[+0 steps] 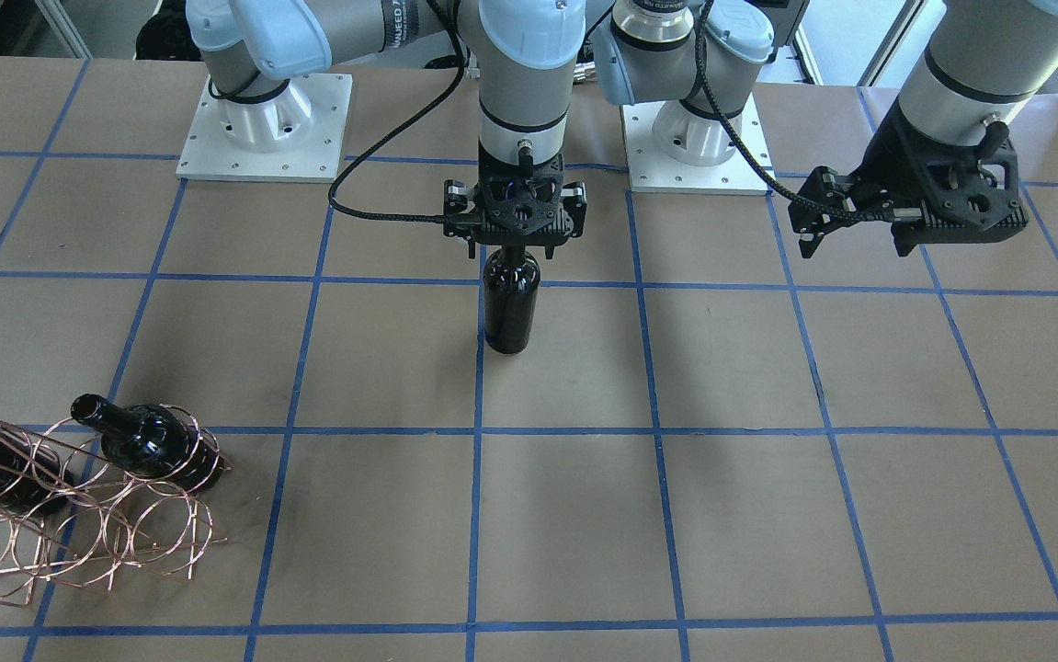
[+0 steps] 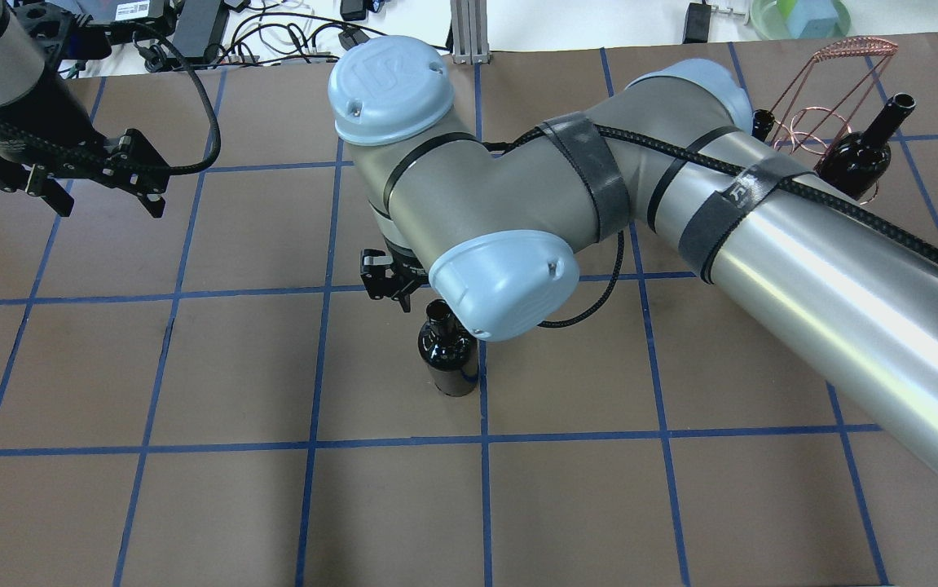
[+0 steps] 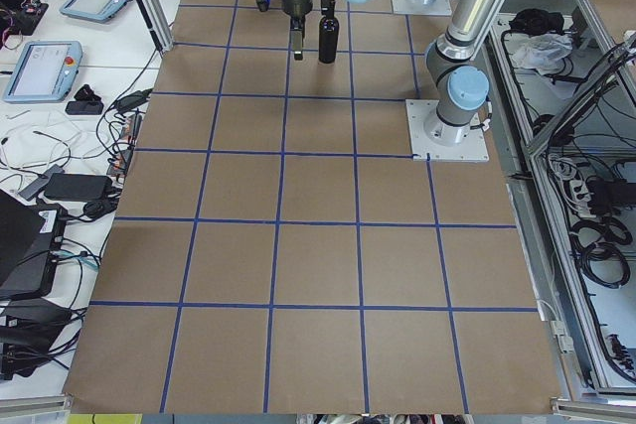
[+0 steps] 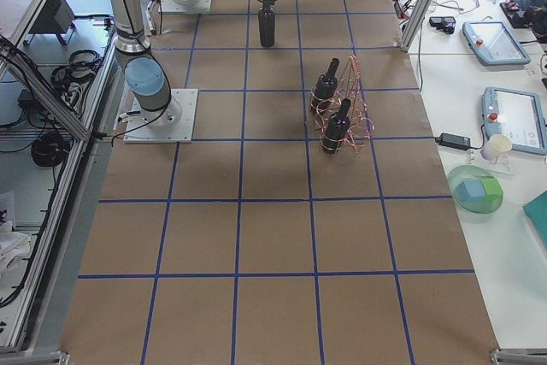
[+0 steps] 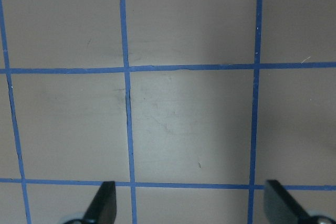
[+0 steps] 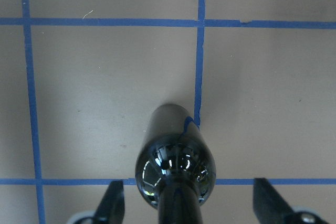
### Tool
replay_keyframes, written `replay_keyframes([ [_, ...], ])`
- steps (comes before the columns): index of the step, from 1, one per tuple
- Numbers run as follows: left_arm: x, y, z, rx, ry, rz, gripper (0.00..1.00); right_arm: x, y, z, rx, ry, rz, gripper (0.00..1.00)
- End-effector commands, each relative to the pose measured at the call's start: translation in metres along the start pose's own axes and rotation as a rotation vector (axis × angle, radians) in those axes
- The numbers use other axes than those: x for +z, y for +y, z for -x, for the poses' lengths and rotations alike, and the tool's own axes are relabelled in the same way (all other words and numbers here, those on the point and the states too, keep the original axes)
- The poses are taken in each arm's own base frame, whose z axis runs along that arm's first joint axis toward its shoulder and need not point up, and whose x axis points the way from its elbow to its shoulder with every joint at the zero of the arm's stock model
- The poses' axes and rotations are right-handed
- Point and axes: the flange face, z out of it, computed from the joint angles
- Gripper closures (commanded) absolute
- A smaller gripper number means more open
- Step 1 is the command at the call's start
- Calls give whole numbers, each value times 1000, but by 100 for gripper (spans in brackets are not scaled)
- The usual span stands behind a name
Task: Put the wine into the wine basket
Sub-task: 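Lower the right gripper around the bottle neck and close it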
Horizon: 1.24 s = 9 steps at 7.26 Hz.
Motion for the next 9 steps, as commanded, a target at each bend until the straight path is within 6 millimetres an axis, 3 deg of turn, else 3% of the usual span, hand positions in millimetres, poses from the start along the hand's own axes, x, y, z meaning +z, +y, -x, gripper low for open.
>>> replay_keyframes([
  [1,3,1,0,1,2,5,0,8,-2,2,1,3,15,19],
  [3,4,0,2,-7,3,3,0,12,-3,3,3,7,21,23],
  [4,4,0,3,-12,3,3,0,13,-3,3,4,10,25,42],
  [6,4,0,2,-10,4,4,0,12,-2,3,1,12,27,65],
  [8,5,0,2,-12,8,5,0,13,-2,3,0,12,31,60],
  [9,5,0,2,-11,16,5,0,12,-2,3,1,10,28,41],
])
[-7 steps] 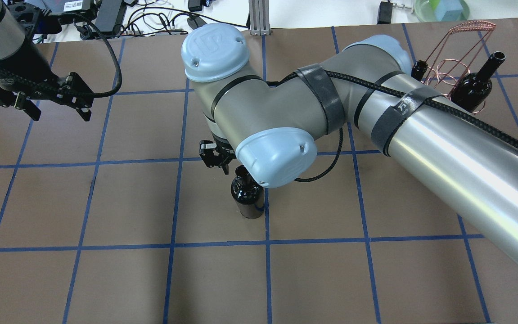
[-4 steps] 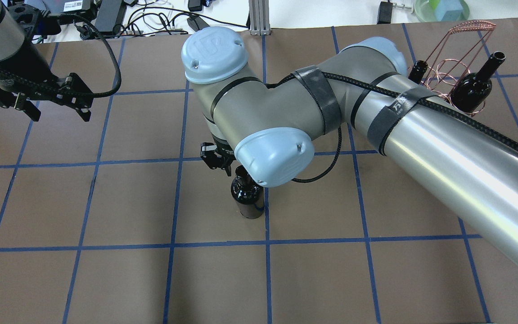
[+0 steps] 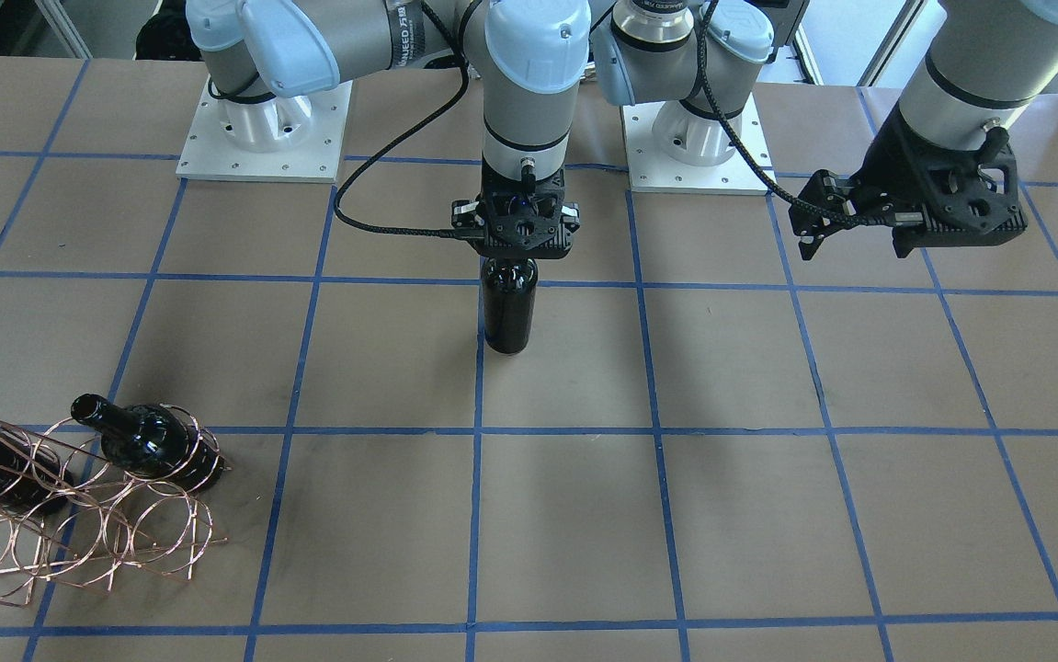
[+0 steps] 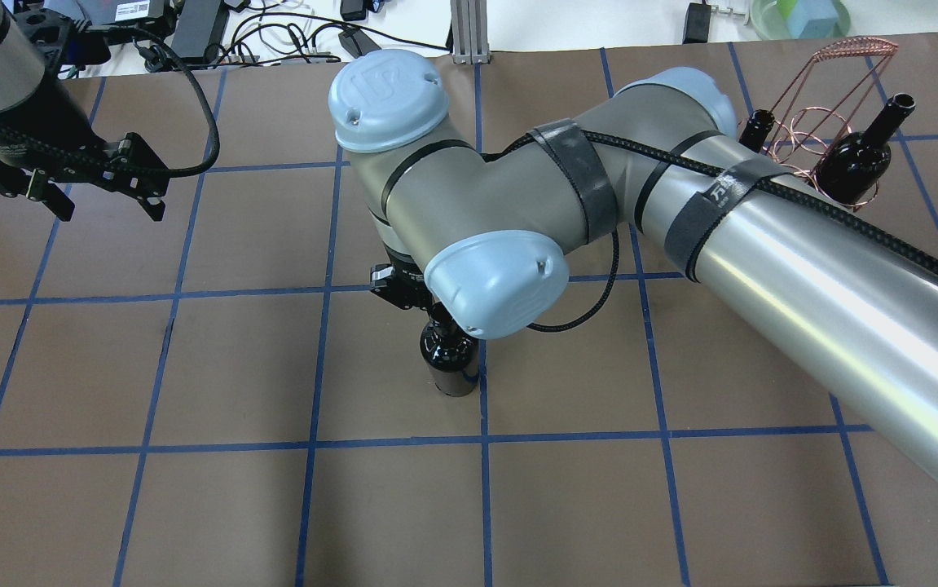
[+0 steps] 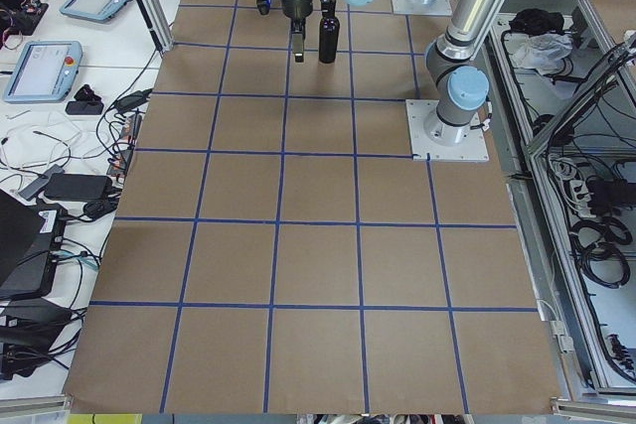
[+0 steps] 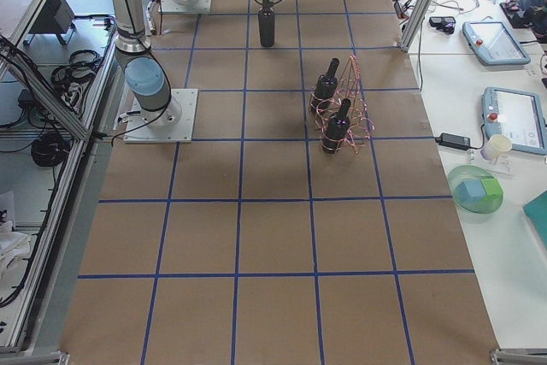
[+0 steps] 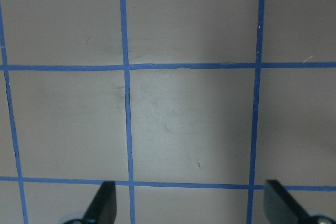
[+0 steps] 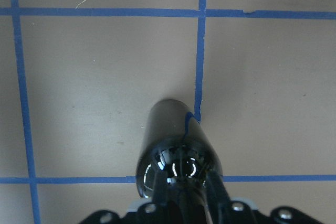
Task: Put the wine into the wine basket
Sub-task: 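Lower the right gripper around the bottle neck and close it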
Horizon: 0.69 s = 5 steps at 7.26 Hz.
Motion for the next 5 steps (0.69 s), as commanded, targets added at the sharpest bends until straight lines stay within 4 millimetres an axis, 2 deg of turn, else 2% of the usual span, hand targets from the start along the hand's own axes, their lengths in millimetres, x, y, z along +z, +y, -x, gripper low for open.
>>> replay_keyframes([
  [1,0,0,-1,0,8,0,0,-1,0,0,-1,-1,-1,29],
  [2,0,0,-1,0,8,0,0,-5,1,0,-1,-7,-8,24],
  [3,0,0,-1,0,10,0,0,-4,2,-1,-1,-3,-2,11],
  [5,1,0,-1,0,10,3,0,2,8,-3,-2,28,49,15],
])
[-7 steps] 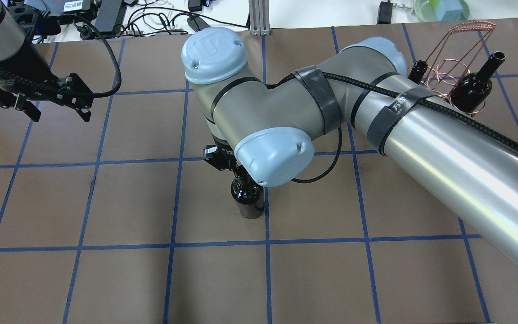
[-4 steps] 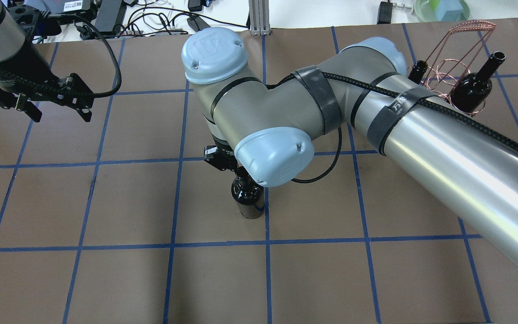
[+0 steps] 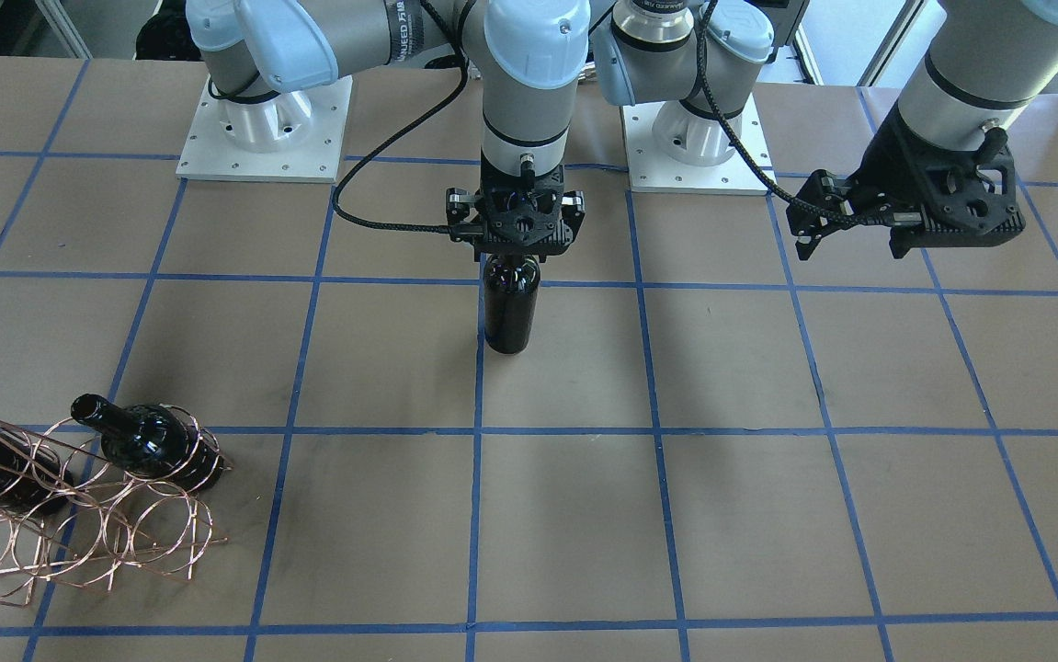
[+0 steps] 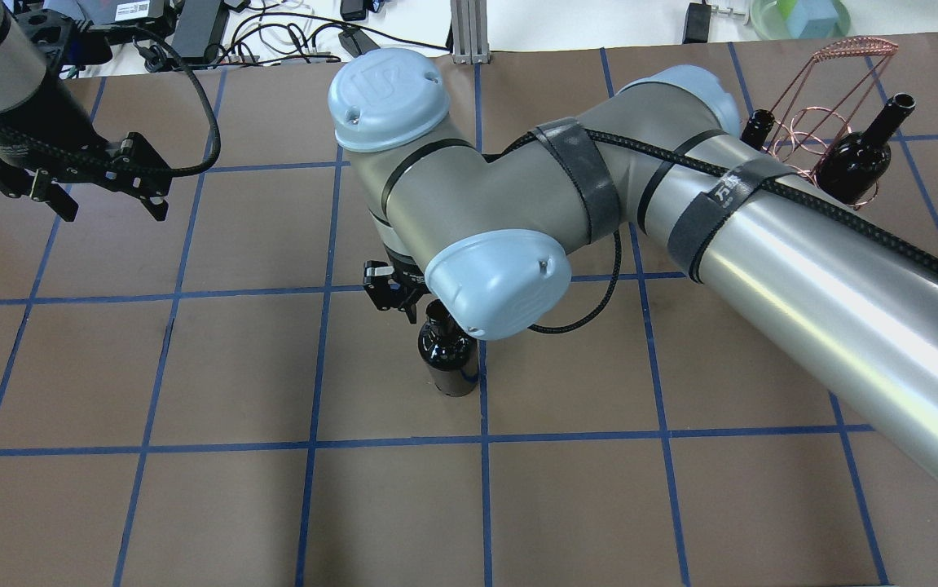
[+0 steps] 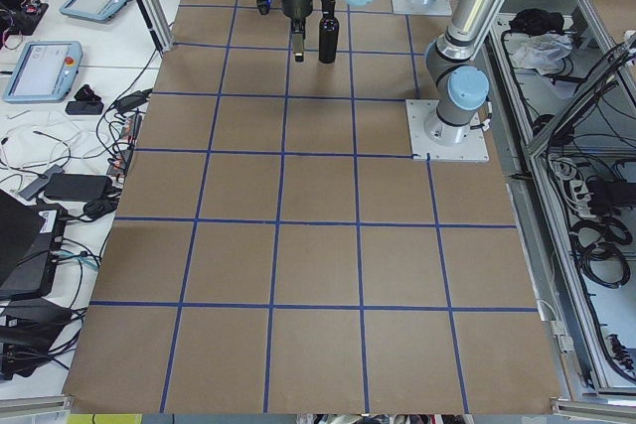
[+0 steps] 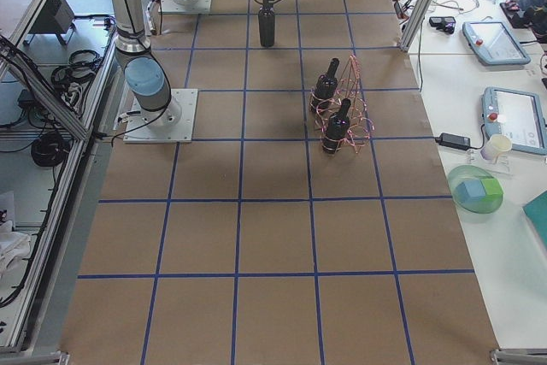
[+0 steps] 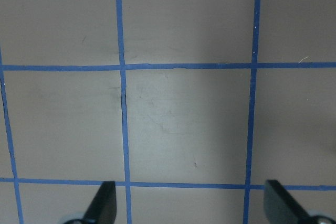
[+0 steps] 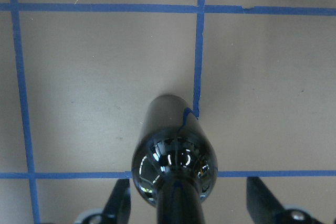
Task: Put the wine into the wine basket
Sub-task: 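Lower the right gripper around the bottle neck and close it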
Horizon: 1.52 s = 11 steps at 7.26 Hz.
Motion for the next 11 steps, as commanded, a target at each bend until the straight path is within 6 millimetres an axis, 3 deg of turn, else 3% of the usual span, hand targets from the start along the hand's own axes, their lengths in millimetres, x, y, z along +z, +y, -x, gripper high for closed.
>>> replay_keyframes([
  [1,1,0,0,0,0,4,0,5,5,-3,0,26,46,20],
  [3,3,1,0,1,0,7,0,5,3,-1,-2,20,39,25],
  [6,3,1,0,7,2,8,0,2,3,0,0,-5,38,26],
  [7,3,1,0,4,0,9,0,1,3,1,-2,-17,34,39],
  [8,3,1,0,2,0,9,0,3,4,4,-1,-35,51,71],
  [9,3,1,0,2,0,9,0,5,5,7,3,-60,75,89],
  [10,3,1,0,2,0,9,0,5,5,7,8,-86,93,100],
  [11,3,1,0,2,0,9,0,3,4,6,2,-92,92,100],
])
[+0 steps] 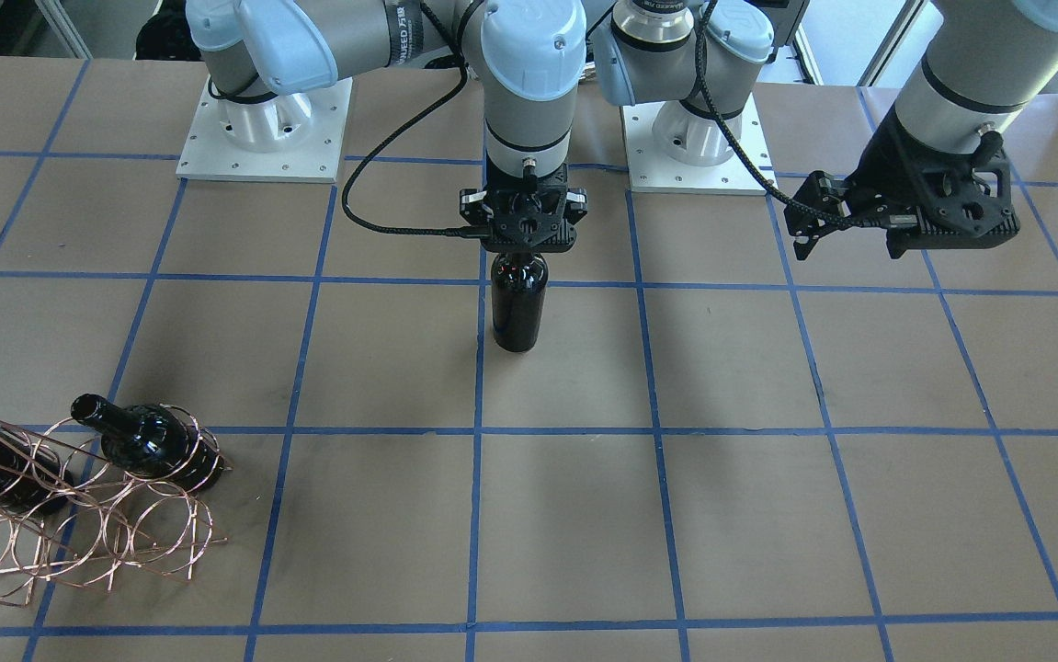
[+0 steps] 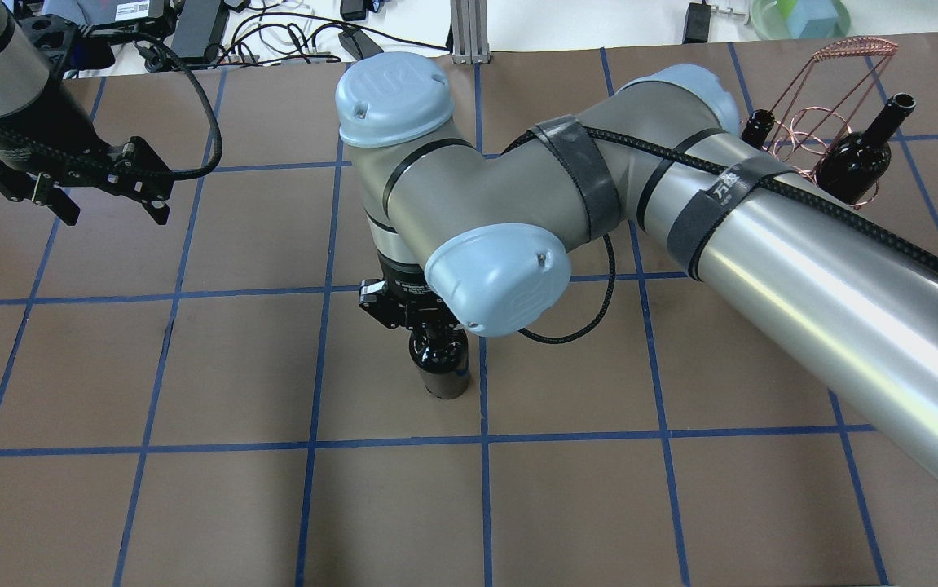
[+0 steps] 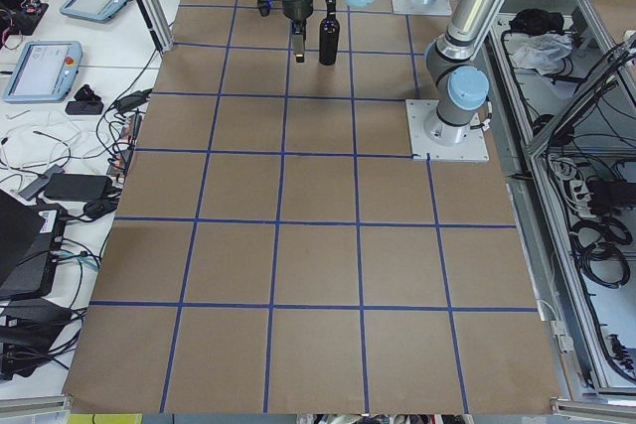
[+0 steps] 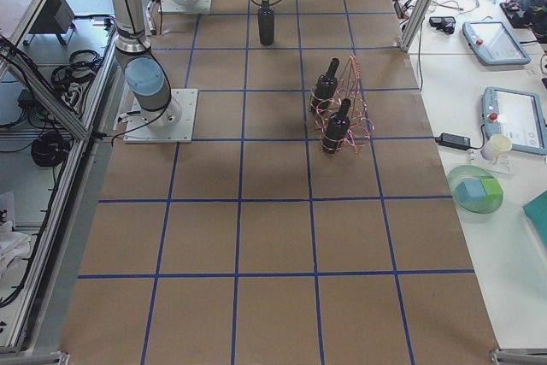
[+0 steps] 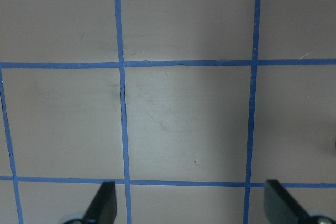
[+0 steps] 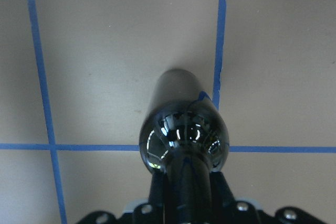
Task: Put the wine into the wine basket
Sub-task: 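Lift the bottle with the right gripper and carry it to the wire rack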
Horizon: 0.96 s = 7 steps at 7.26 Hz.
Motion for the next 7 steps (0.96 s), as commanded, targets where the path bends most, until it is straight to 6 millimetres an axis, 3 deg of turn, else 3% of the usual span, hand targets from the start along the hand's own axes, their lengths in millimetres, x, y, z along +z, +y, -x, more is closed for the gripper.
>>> replay_keyframes([
  [1,0,0,0,0,0,0,0,-6,-2,-2,-6,-17,9,100],
  [3,0,0,0,0,0,0,0,-34,-7,-16,-55,2,-19,100],
  [4,0,0,0,0,0,0,0,-59,-18,-39,-81,13,-21,100],
  [6,0,0,0,0,0,0,0,-118,-29,-106,-138,14,-66,100],
  [7,-1,0,0,0,0,-1,0,-135,-35,-150,-159,23,-58,100],
])
